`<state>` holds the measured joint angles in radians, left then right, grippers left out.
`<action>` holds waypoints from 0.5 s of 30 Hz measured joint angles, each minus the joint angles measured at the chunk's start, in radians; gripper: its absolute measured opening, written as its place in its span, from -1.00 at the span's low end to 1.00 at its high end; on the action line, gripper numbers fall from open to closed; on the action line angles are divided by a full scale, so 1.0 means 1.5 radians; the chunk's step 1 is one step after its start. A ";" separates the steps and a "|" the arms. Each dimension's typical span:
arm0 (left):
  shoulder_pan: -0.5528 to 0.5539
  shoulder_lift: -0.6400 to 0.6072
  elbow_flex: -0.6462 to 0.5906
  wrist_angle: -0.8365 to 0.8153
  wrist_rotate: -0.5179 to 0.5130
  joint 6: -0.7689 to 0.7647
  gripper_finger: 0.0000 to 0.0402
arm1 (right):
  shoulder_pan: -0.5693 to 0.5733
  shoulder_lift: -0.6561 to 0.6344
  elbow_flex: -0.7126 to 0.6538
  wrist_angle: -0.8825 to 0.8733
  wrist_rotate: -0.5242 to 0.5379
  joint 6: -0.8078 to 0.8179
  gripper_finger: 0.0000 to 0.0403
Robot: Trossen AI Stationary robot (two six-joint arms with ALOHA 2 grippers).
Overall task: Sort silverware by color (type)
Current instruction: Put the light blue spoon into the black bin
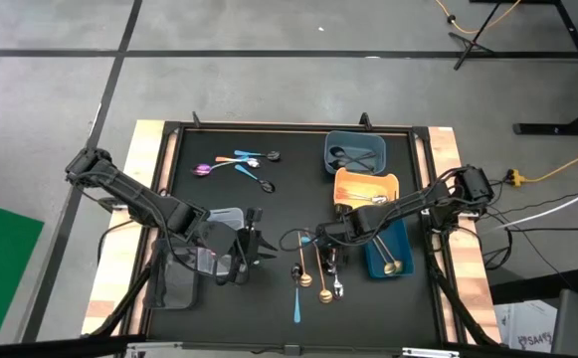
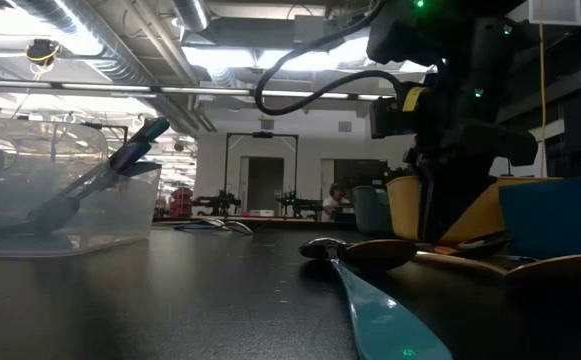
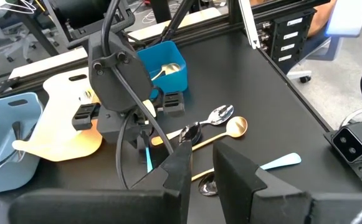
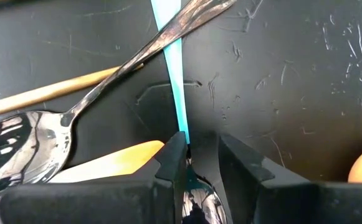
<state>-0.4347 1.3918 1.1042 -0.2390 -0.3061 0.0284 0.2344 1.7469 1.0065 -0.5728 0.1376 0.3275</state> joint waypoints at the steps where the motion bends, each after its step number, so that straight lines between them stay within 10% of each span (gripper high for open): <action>1: 0.000 0.000 0.000 0.000 0.000 0.000 -0.71 | 0.000 0.000 0.000 0.000 -0.002 0.000 -0.58; 15: 0.000 0.000 0.000 0.000 0.000 0.000 -0.71 | 0.000 0.000 0.001 0.005 -0.030 -0.001 -0.58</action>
<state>-0.4346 1.3918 1.1042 -0.2390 -0.3065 0.0285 0.2340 1.7473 1.0073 -0.5652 0.0933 0.3267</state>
